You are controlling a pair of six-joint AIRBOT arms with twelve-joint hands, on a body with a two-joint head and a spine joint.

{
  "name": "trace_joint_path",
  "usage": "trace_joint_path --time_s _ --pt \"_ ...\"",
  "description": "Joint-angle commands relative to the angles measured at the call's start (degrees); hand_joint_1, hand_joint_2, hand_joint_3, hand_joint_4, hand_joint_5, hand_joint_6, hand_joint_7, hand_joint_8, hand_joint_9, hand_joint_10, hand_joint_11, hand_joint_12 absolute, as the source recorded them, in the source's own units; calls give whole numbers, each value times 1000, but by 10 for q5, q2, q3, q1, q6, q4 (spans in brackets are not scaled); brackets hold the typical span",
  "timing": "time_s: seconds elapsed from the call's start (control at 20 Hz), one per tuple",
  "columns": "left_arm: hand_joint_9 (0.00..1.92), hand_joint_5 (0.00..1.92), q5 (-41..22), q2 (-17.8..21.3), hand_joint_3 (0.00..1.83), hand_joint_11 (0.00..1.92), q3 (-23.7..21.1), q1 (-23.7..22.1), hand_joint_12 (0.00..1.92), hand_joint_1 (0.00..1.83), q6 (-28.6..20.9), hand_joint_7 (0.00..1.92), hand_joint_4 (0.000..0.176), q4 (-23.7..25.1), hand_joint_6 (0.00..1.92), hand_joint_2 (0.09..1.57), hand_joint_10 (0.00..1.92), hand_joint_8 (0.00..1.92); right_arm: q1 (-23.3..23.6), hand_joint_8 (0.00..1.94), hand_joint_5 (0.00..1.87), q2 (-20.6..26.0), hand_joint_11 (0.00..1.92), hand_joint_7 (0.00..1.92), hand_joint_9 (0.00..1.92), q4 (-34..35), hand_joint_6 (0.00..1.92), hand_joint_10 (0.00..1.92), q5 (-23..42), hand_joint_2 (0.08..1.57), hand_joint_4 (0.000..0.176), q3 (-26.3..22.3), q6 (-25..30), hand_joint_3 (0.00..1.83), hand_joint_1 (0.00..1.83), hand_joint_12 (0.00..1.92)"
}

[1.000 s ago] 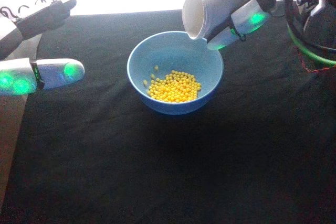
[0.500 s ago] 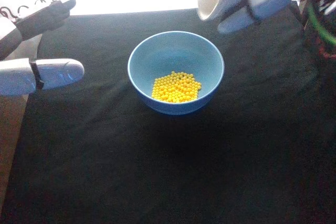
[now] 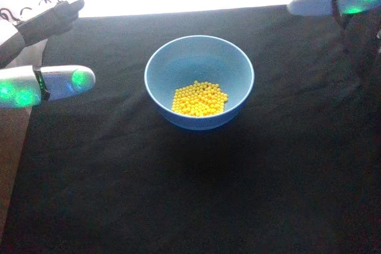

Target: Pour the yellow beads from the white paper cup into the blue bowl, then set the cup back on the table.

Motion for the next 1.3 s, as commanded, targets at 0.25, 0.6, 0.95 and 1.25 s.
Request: trace_joint_path --time_s 0.25,0.6,0.95,1.25 --pt "277 120 -71 2 4 0 1 -3 547 380 -6 201 64 -11 1 877 4 1 -61 2 928 -8 347 1105 938 140 1056 3 140 1140 156 11 5 0 997 1101" --pt "288 121 -74 1 5 0 0 -1 575 348 -6 213 63 -12 0 901 4 0 -105 540 1057 -29 14 1086 765 211 959 2 183 1098 0 22 5 0 1189 1114" --pt "290 102 -74 1 0 1 0 0 547 369 -6 223 75 -12 0 915 4 6 -128 0 950 -43 0 764 426 230 1024 4 185 1124 173 31 5 2 1002 556" --pt "292 103 -74 1 0 8 0 0 514 385 -6 219 52 -12 0 906 2 3 -139 2 1089 -51 0 623 246 238 800 3 182 1067 0 36 5 0 1122 275"
